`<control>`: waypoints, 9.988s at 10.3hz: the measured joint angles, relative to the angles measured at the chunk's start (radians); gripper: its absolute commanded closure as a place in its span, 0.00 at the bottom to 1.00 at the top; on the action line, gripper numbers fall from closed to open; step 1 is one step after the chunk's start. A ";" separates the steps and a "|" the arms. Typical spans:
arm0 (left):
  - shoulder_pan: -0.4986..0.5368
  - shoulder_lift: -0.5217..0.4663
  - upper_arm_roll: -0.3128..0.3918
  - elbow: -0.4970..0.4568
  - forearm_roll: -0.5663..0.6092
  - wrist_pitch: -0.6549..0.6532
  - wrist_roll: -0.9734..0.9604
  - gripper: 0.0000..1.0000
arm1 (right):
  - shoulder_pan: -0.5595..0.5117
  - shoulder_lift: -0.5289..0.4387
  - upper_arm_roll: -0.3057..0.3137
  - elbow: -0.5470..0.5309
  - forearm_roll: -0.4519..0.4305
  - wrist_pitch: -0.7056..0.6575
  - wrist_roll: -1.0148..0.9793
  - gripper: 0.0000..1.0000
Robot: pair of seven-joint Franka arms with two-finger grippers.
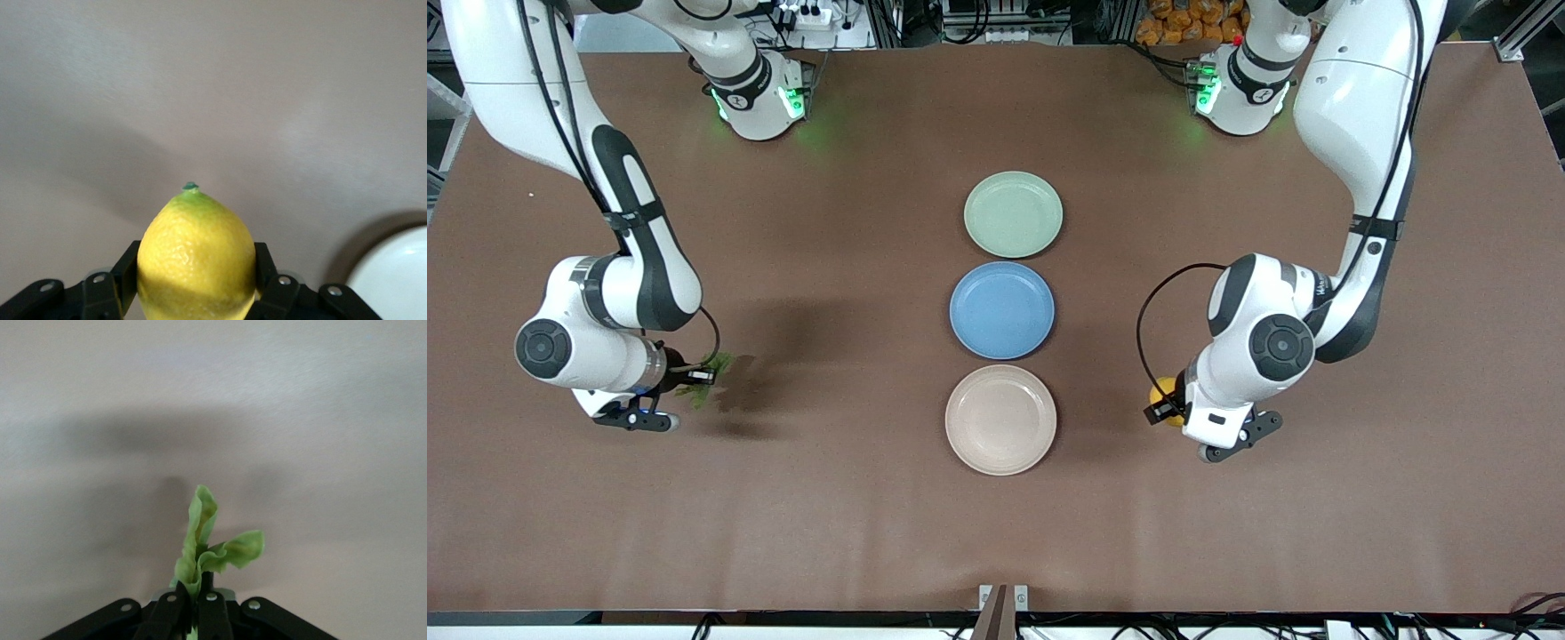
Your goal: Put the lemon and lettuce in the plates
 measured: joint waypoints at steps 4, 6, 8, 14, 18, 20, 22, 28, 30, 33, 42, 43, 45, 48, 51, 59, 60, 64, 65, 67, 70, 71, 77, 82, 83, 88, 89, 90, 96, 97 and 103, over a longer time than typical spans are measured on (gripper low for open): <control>-0.065 0.012 -0.006 0.000 0.000 0.091 -0.107 1.00 | 0.079 -0.001 0.069 0.089 0.031 -0.254 0.005 1.00; -0.101 0.028 -0.007 -0.001 0.000 0.169 -0.173 1.00 | 0.082 -0.003 0.109 0.100 0.065 -0.315 0.004 1.00; -0.149 0.049 -0.006 -0.001 0.000 0.259 -0.247 1.00 | 0.083 -0.012 0.148 0.103 0.071 -0.342 0.005 1.00; -0.420 0.150 0.159 -0.005 0.000 0.496 -0.450 0.84 | 0.179 -0.052 0.231 0.104 0.100 -0.396 0.017 1.00; -0.490 0.166 0.222 -0.002 0.000 0.523 -0.492 0.00 | 0.302 -0.052 0.235 0.104 0.177 -0.394 0.027 1.00; -0.490 0.166 0.228 0.000 0.002 0.527 -0.492 0.00 | 0.393 -0.049 0.236 0.101 0.181 -0.392 0.055 1.00; -0.487 0.164 0.237 0.004 0.012 0.528 -0.490 0.00 | 0.478 -0.041 0.235 0.100 0.181 -0.381 0.092 1.00; -0.396 0.150 0.248 0.010 0.027 0.368 -0.327 0.00 | 0.646 -0.029 0.236 0.075 0.181 -0.224 0.250 1.00; -0.347 0.135 0.248 0.011 0.027 0.290 -0.257 0.00 | 0.705 -0.022 0.235 0.053 0.181 -0.171 0.290 1.00; -0.250 0.112 0.249 0.011 0.027 0.234 -0.214 0.00 | 0.753 -0.013 0.235 -0.005 0.181 -0.078 0.303 1.00; 0.035 0.066 0.213 -0.047 0.025 0.122 -0.012 0.00 | 0.845 0.018 0.223 -0.082 0.178 0.071 0.340 0.00; 0.086 0.034 0.170 -0.083 0.025 0.124 -0.005 0.00 | 0.845 0.024 0.217 -0.081 0.176 0.076 0.352 0.00; 0.222 -0.059 0.060 -0.211 0.025 0.180 0.067 0.00 | 0.843 0.023 0.202 -0.052 0.174 0.057 0.394 0.00; 0.292 -0.185 0.004 -0.412 0.025 0.284 0.118 0.00 | 0.821 0.019 0.182 0.055 0.161 -0.133 0.400 0.00; 0.285 -0.296 -0.059 -0.558 0.025 0.358 0.119 0.00 | 0.738 0.008 0.178 0.161 0.144 -0.313 0.334 0.00; 0.280 -0.553 -0.179 -0.819 0.091 0.390 0.134 0.00 | 0.316 -0.037 0.173 0.346 0.018 -0.611 0.148 0.00; 0.280 -0.562 -0.192 -0.819 0.106 0.390 0.156 0.00 | 0.280 -0.048 0.172 0.351 -0.014 -0.612 0.140 0.00; 0.295 -0.577 -0.187 -0.602 0.124 0.130 0.319 0.00 | 0.129 -0.127 0.173 0.359 -0.052 -0.640 0.102 0.00; 0.297 -0.578 -0.186 -0.532 0.124 0.061 0.329 0.00 | 0.082 -0.144 0.173 0.360 -0.061 -0.664 0.061 0.00; 0.311 -0.578 -0.185 -0.410 0.124 -0.051 0.347 0.00 | 0.015 -0.179 0.165 0.361 -0.101 -0.681 -0.006 0.00; 0.318 -0.552 -0.183 -0.211 0.124 -0.286 0.382 0.00 | 0.014 -0.270 0.128 0.359 -0.121 -0.693 -0.011 0.00; 0.323 -0.533 -0.181 -0.150 0.123 -0.357 0.383 0.00 | 0.013 -0.311 0.114 0.354 -0.123 -0.700 -0.011 0.00; 0.346 -0.529 -0.187 -0.063 0.101 -0.539 0.510 0.00 | 0.003 -0.512 -0.027 0.315 -0.083 -0.783 -0.012 0.00; 0.344 -0.574 -0.186 -0.059 0.057 -0.556 0.511 0.00 | 0.005 -0.533 -0.032 0.311 -0.051 -0.800 -0.013 0.00; 0.340 -0.597 -0.185 -0.060 0.052 -0.560 0.522 0.00 | 0.005 -0.533 -0.034 0.308 -0.017 -0.785 -0.013 0.00; 0.305 -0.679 -0.148 -0.099 0.034 -0.607 0.624 0.00 | 0.005 -0.532 -0.040 0.303 0.008 -0.760 -0.013 0.00; 0.302 -0.679 -0.148 -0.100 0.028 -0.610 0.626 0.00 | 0.005 -0.532 -0.040 0.302 0.009 -0.760 -0.013 0.00; 0.297 -0.679 -0.145 -0.100 0.022 -0.610 0.627 0.00 | 0.005 -0.532 -0.040 0.300 0.009 -0.760 -0.013 0.00; 0.293 -0.682 -0.119 -0.076 0.000 -0.611 0.627 0.00 | 0.005 -0.532 -0.042 0.294 0.001 -0.760 -0.013 0.00; 0.293 -0.682 -0.118 -0.073 0.010 -0.611 0.627 0.00 | 0.005 -0.532 -0.042 0.294 -0.006 -0.761 -0.013 0.00; 0.281 -0.682 -0.126 -0.070 0.024 -0.611 0.627 0.00 | 0.005 -0.532 -0.043 0.292 -0.013 -0.762 -0.019 0.00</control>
